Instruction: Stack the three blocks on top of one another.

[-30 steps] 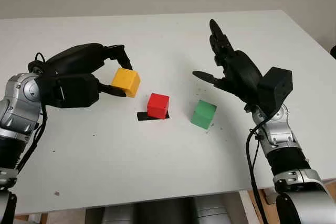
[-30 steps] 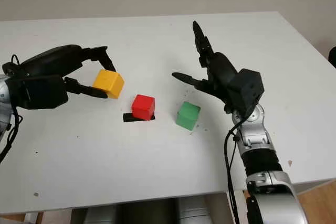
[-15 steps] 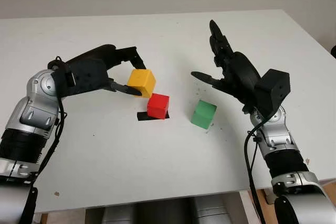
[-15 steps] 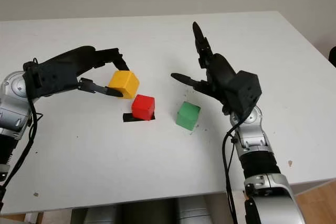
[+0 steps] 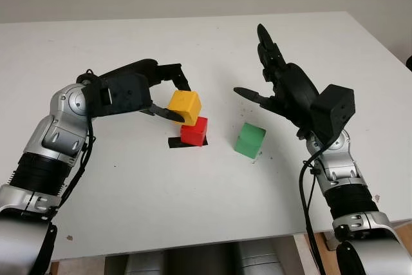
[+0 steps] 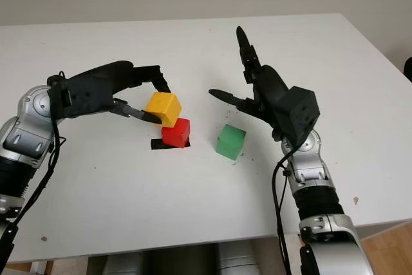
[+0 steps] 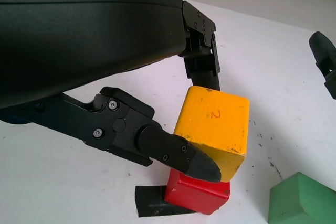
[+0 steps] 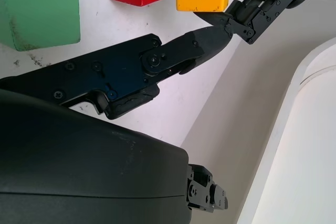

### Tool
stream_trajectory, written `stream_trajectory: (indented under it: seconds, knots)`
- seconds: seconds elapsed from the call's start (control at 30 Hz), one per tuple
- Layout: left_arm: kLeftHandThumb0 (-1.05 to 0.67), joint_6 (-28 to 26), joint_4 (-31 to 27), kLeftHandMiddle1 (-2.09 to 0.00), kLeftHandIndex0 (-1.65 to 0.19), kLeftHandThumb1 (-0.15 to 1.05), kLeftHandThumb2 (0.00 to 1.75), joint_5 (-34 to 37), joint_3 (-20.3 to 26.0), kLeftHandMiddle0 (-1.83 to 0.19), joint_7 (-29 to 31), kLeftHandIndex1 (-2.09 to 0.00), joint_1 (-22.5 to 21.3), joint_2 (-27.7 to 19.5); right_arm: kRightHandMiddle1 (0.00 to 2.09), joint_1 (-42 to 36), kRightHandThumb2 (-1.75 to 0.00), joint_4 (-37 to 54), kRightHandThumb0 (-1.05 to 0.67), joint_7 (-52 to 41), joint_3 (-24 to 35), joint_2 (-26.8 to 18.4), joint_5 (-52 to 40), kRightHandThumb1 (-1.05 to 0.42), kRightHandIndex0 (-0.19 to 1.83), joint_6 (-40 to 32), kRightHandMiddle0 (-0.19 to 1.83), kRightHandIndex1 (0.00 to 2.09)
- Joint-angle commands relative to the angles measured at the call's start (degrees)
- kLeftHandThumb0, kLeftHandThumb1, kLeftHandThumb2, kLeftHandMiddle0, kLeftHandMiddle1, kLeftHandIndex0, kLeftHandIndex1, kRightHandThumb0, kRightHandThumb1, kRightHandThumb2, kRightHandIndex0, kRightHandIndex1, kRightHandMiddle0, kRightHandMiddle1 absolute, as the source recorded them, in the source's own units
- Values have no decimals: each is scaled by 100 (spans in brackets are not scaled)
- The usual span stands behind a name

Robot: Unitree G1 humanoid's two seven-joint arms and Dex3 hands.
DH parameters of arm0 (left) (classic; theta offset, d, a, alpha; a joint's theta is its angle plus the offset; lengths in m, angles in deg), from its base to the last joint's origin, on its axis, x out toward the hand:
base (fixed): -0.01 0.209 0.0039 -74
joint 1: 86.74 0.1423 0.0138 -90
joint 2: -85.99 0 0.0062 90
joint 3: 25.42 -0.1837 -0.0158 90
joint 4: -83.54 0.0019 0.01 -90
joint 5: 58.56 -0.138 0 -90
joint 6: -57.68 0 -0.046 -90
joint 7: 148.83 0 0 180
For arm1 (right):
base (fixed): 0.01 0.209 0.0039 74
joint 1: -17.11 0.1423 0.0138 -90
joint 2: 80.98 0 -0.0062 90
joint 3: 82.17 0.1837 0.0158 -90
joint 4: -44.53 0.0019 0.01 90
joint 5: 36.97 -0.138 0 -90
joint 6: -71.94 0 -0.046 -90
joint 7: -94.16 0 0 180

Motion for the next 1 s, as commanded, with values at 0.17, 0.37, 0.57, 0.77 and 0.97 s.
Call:
stream_trajectory:
  seconds: [0.17,0.37,0.57,0.77,0.97]
  knots:
    - [-37,126,97,-6,-42,101,5,-105,-123,-12,76,-160,-323,28,5,-44,-5,175,-64,55,18,71,-20,-97,-19,-48,-18,0]
    - [-37,131,134,-6,-46,101,5,-155,-158,-12,100,-163,-357,38,5,-73,-5,219,-64,67,18,78,-2,-97,-19,-92,-19,0]
    - [-37,190,166,-6,-46,102,6,-222,-217,-13,124,-173,-381,43,5,-108,-5,278,-65,76,22,79,-8,-97,-19,-111,-18,0]
    - [-38,159,214,-6,-45,102,5,-237,-226,-14,109,-173,-375,81,5,-133,-5,318,-66,79,25,92,-26,-97,-19,-122,-19,0]
    - [-40,94,273,-5,-45,102,6,-251,-243,-13,105,-172,-385,144,5,-154,-5,338,-66,107,14,90,7,-97,-19,-122,-19,0]
